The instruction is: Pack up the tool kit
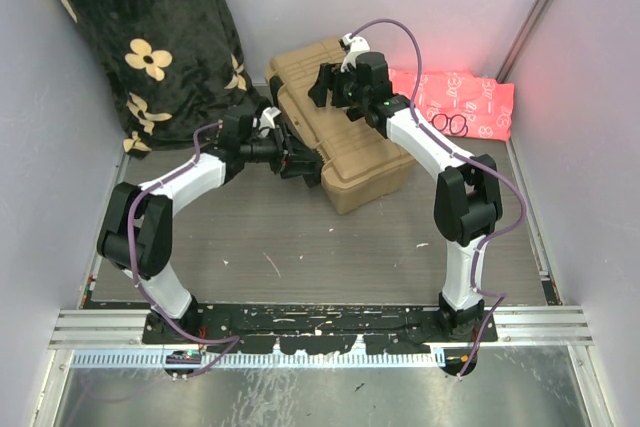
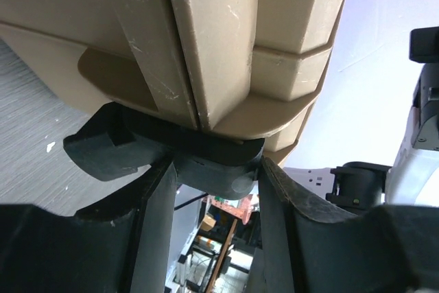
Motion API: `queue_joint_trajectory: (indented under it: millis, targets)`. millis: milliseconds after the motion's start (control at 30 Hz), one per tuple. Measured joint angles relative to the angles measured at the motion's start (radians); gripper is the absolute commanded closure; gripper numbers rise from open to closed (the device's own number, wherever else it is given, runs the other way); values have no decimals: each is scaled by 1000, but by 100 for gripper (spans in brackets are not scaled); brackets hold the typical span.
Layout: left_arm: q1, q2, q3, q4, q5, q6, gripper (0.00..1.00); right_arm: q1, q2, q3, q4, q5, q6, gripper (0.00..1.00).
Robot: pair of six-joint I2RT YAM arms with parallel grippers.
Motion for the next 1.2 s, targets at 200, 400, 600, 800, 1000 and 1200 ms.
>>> queue_joint_trajectory:
  millis: [200, 400, 600, 800, 1000, 1200]
  targets:
    - [-2, 0, 164, -333, -31, 130, 100, 0, 2, 6, -6, -2, 1, 20]
    - [-8, 51, 301, -543, -59, 227, 100, 0, 2, 6, -6, -3, 1, 20]
    - [-10, 118, 436, -726, -54, 328, 100, 0, 2, 6, -6, -3, 1, 20]
    - [-13, 177, 540, -850, -56, 378, 100, 0, 2, 6, -6, -4, 2, 20]
    - [-19, 209, 584, -896, -73, 375, 100, 0, 2, 6, -6, -4, 2, 20]
    - [-23, 210, 584, -896, -94, 329, 100, 0, 2, 6, -6, -4, 3, 20]
